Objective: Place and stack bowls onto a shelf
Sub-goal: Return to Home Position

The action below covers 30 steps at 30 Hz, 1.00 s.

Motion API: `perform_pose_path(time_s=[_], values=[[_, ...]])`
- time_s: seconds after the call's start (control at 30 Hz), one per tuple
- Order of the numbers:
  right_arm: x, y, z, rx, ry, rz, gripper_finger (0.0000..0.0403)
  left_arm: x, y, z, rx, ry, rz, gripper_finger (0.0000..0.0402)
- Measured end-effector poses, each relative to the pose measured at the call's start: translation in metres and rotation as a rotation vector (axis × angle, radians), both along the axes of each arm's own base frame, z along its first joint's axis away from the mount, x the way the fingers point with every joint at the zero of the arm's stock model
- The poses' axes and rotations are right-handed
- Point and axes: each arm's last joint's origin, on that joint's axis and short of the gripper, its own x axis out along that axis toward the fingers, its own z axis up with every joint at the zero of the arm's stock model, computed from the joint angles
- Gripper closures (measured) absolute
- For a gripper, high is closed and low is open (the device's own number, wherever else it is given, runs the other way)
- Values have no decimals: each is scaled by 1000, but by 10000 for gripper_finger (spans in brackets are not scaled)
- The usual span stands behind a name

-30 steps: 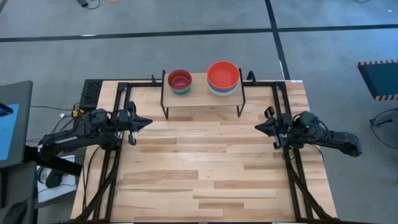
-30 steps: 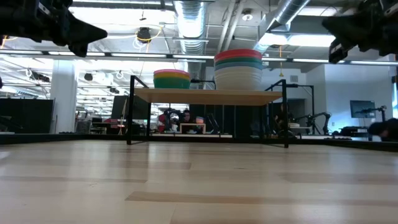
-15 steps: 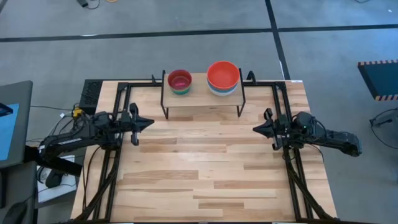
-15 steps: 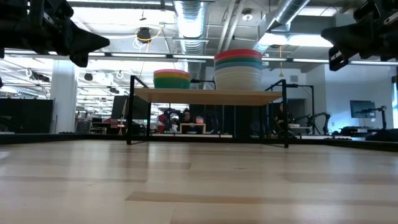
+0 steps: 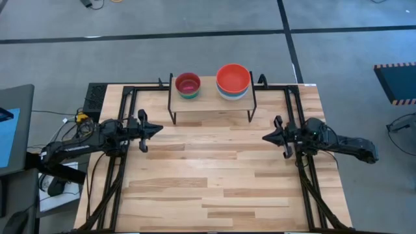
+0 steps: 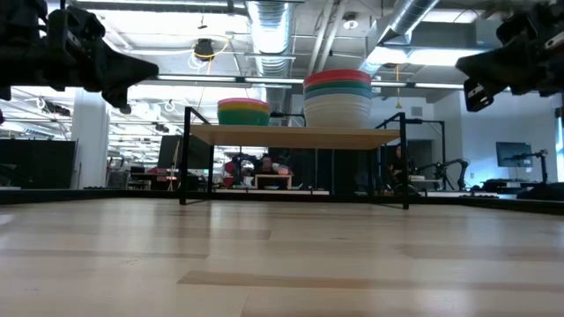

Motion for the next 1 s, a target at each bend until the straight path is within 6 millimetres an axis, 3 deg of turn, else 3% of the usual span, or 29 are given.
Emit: perform_pose_path(time_s=[0.13, 0.47, 1.0], values=[[4, 0, -12, 29, -14, 24, 382, 1, -1, -1, 3, 6, -15, 401], [4, 0, -13, 6, -12, 23, 370, 2, -4, -16, -46, 163, -51, 401], [4, 0, -15, 52, 10, 22, 352, 2, -4, -22, -100, 211, -51, 401]])
